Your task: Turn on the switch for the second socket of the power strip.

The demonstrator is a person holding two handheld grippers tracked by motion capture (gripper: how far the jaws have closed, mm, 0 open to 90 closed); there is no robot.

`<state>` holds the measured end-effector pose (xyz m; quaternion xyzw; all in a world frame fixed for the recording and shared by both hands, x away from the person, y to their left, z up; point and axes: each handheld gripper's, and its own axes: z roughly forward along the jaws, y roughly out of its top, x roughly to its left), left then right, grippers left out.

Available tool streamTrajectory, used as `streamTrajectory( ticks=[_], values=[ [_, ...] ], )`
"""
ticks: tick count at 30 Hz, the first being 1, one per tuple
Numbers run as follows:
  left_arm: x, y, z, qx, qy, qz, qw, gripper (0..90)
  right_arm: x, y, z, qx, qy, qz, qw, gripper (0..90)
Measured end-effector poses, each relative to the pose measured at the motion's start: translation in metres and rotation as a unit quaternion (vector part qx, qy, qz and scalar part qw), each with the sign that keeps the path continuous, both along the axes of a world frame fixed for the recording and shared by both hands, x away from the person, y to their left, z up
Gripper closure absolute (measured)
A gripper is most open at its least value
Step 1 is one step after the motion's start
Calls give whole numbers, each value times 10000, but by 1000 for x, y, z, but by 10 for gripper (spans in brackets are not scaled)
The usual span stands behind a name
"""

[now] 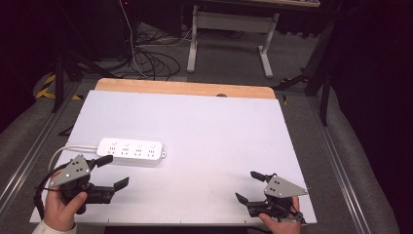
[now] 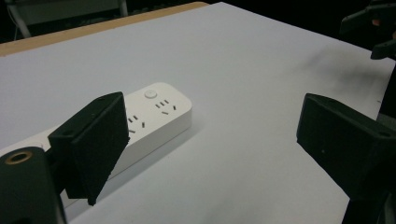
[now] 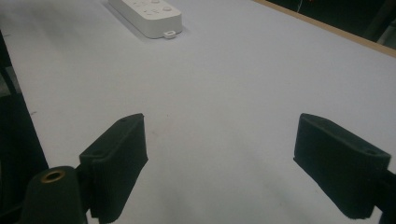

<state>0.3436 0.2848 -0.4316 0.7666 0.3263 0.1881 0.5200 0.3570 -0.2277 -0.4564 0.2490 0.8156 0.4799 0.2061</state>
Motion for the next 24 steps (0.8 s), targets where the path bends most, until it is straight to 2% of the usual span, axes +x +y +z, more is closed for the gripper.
streamTrajectory(
  ticks=[4, 8, 11, 13, 17, 19, 24],
  values=[
    [-5, 1, -7, 148, -62, 8, 9999, 97, 0, 0, 0, 12, 12, 3, 10000, 175],
    [-9, 0, -15, 277, 23, 1, 9996, 97, 0, 1, 0, 17, 13, 7, 10000, 175],
    [-11, -1, -21, 396, 9, 1, 9992, 98, 0, 0, 0, 20, 13, 8, 10000, 175],
    [-12, -1, -24, 483, -67, -7, 9988, 98, 0, 0, 0, 21, 18, 11, 10000, 175],
    [-12, 0, -34, 460, -92, -99, 9988, 98, 0, 0, 0, 15, 29, 18, 10000, 175],
    [-11, 1, -38, 446, -25, -174, 9989, 97, 0, 0, 0, 18, 14, 28, 10000, 175],
    [-10, 4, -46, 383, -34, -128, 9992, 97, 1, 0, -1, 37, 27, 24, 10000, 175]
  ],
)
